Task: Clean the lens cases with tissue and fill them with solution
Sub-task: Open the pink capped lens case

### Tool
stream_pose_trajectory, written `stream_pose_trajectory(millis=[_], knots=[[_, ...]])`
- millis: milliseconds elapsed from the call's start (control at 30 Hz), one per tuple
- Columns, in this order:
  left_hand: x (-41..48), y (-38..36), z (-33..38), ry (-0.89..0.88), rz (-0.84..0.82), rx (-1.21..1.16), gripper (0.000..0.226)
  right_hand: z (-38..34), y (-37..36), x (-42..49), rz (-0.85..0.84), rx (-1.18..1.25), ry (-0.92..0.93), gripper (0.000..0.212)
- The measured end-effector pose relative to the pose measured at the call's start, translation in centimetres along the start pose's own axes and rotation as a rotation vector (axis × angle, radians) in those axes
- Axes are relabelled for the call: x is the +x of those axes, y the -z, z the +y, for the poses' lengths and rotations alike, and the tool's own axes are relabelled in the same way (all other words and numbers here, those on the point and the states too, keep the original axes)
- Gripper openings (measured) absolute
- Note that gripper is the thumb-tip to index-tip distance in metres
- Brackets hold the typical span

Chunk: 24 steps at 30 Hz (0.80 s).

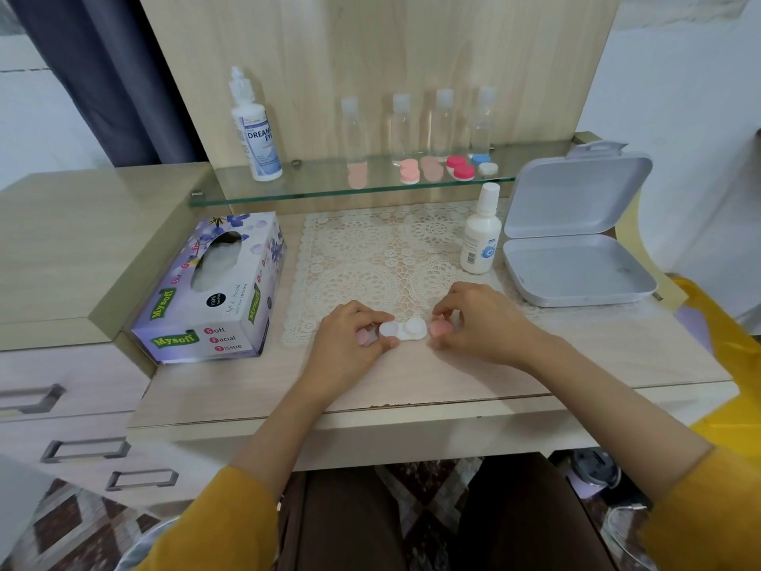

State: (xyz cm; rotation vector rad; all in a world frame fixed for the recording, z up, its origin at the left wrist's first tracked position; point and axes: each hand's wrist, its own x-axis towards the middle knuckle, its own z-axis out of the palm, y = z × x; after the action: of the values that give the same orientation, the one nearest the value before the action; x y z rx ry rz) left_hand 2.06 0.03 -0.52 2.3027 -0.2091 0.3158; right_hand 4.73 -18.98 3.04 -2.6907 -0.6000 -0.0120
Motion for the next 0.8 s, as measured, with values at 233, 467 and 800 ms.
stream_pose_trajectory(millis=[233, 467, 800], knots=[[0.1, 0.0, 0.1, 0.011, -0.005, -0.005, 0.027, -0.7, -2.6, 0.2, 0.165, 0.174, -0.019, 0.037], [0.1, 0.0, 0.1, 0.022, -0.013, -0.010, 0.029, -0.6, -3.1, 0.2, 0.219, 0.288, -0.018, 0.020], [0.2, 0.5, 0.1, 0.056, -0.055, -0.065, 0.038, 0.9, -1.3, -0.3, 0.274, 0.434, -0.119, 0.016]])
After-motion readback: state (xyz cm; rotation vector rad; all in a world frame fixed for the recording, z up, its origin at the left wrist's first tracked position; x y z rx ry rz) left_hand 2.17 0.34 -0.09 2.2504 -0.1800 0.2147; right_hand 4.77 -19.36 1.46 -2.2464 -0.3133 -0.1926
